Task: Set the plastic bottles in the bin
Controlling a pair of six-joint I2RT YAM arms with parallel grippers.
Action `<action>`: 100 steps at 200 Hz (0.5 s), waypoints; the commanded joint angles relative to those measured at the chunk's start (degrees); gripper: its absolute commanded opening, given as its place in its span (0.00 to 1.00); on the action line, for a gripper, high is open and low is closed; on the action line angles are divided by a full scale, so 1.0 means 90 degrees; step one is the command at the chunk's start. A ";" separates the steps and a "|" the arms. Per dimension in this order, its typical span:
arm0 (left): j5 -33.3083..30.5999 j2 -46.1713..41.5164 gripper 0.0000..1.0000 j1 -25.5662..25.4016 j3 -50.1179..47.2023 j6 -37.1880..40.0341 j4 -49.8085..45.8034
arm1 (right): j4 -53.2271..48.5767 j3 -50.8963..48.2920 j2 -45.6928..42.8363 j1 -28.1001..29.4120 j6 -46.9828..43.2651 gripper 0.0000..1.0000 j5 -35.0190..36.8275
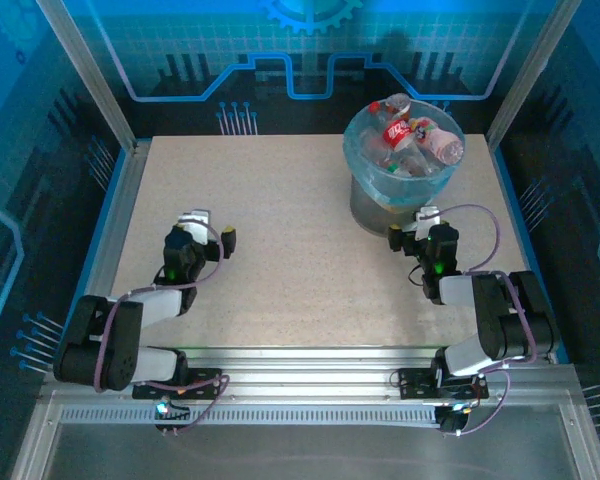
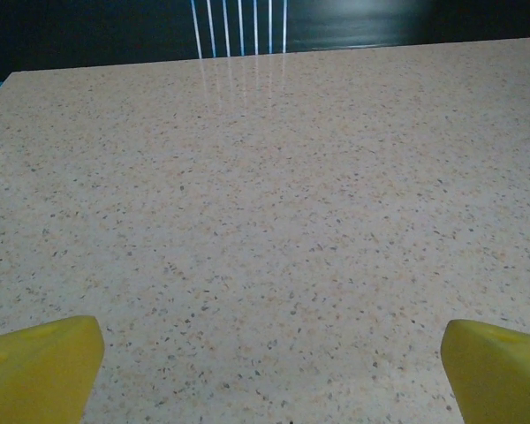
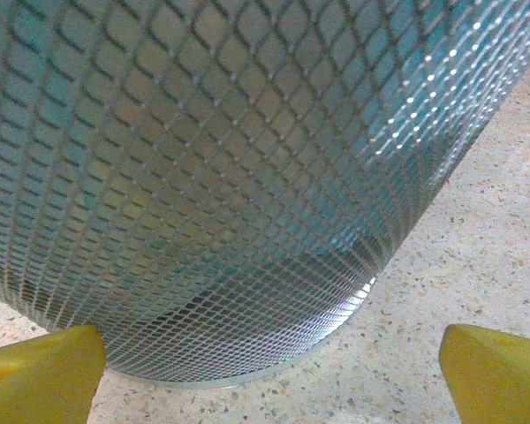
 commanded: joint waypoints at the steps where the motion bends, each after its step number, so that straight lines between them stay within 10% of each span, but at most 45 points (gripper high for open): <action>1: 0.0208 0.0446 0.99 0.0155 0.0168 -0.0169 0.0538 | 0.0003 0.0153 0.0049 0.0027 0.0102 0.99 0.0308; 22: 0.0176 0.1478 0.99 0.0218 -0.0082 -0.0148 0.2142 | -0.0001 0.0153 0.0049 0.0025 0.0108 0.99 0.0310; 100: -0.0898 0.1321 0.99 0.0309 0.0171 -0.0686 0.1356 | -0.0050 0.0202 0.0069 0.0111 0.0062 1.00 0.0526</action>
